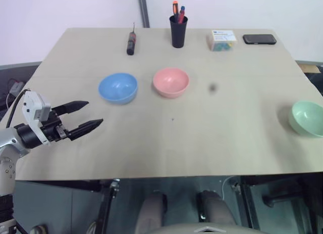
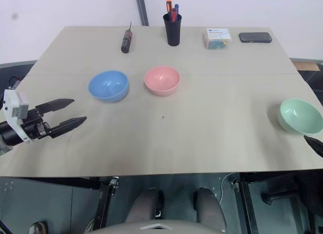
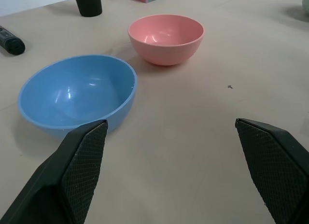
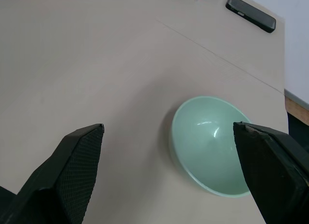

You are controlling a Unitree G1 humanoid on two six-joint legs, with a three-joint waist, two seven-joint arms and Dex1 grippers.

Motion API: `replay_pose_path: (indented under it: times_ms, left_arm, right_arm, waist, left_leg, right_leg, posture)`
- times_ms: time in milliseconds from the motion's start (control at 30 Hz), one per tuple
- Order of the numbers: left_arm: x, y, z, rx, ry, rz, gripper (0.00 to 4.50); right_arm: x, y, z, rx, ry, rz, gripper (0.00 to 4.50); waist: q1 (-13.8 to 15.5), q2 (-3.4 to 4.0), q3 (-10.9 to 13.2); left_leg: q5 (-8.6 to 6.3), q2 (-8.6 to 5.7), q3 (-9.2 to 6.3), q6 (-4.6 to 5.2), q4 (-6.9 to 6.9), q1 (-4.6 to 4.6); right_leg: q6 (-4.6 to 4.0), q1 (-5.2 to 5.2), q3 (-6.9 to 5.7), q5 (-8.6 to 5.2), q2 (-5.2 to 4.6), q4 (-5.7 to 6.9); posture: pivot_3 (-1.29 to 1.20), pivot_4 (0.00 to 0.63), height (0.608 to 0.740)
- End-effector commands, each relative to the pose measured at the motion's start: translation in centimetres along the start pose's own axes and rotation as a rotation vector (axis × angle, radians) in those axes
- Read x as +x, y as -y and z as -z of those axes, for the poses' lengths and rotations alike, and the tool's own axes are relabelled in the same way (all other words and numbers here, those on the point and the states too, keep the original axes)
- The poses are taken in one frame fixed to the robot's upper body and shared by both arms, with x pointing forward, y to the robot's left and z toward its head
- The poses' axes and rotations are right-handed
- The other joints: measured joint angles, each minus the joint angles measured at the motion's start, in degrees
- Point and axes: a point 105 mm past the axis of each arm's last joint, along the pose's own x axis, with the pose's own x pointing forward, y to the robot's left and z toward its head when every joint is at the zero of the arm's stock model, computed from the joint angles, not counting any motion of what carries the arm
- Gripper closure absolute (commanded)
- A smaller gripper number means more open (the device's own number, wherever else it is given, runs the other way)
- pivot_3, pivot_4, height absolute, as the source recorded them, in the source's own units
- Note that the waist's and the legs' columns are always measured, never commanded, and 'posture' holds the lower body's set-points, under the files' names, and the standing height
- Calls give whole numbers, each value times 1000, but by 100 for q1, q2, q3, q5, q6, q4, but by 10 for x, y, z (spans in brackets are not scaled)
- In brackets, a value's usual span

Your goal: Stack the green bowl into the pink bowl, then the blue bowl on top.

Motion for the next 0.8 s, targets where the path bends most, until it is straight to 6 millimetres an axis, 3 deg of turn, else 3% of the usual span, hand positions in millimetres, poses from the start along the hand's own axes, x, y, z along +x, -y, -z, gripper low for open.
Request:
replay_pose_path:
  times_ms: [33, 133, 300, 467, 600, 800]
  left_arm:
    - [6, 0, -15, 34, 35, 14, 0]
    - [22, 6, -25, 29, 83, 52, 0]
    - [31, 13, -30, 29, 111, 83, 0]
    - [48, 27, -34, 32, 170, 109, 0]
    - [62, 36, -36, 43, 226, 75, 0]
    - [59, 46, -28, 16, 219, 52, 0]
  right_arm:
    - [0, 6, -10, -36, 23, 19, 16]
    - [11, 5, -9, -32, 43, 15, 16]
    - [26, -1, -14, -42, 73, 7, 16]
    - [83, -42, -45, -104, 203, -170, 16]
    - [142, -88, -80, -231, 304, -354, 16]
    - [206, -135, -116, -414, 392, -523, 16]
  waist:
    - [2, -1, 0]
    - [5, -9, 3]
    - [-23, -7, 4]
    - [-58, -8, 4]
    - [-118, -5, 6]
    - [-127, -12, 8]
  left_leg:
    - [-1, 0, 1, 1, 0, -1]
    - [-2, -2, 0, 3, 1, -1]
    - [-1, -2, 1, 3, 1, 2]
    - [-1, -1, 6, 3, 4, 6]
    - [0, -2, 10, 3, 9, 15]
    - [0, -3, 1, 1, 8, -30]
  right_leg:
    - [0, 0, 0, 0, 0, -2]
    - [1, 1, -1, 1, -1, -1]
    - [1, 0, 3, 2, 0, 4]
    - [3, -1, 11, 4, 1, 10]
    - [7, 1, 17, 8, 1, 15]
    - [6, -42, 11, 11, -1, 19]
  posture:
    - [0, 150, 740]
    - [0, 150, 740]
    - [0, 150, 740]
    - [0, 150, 740]
    - [0, 150, 740]
    - [0, 150, 740]
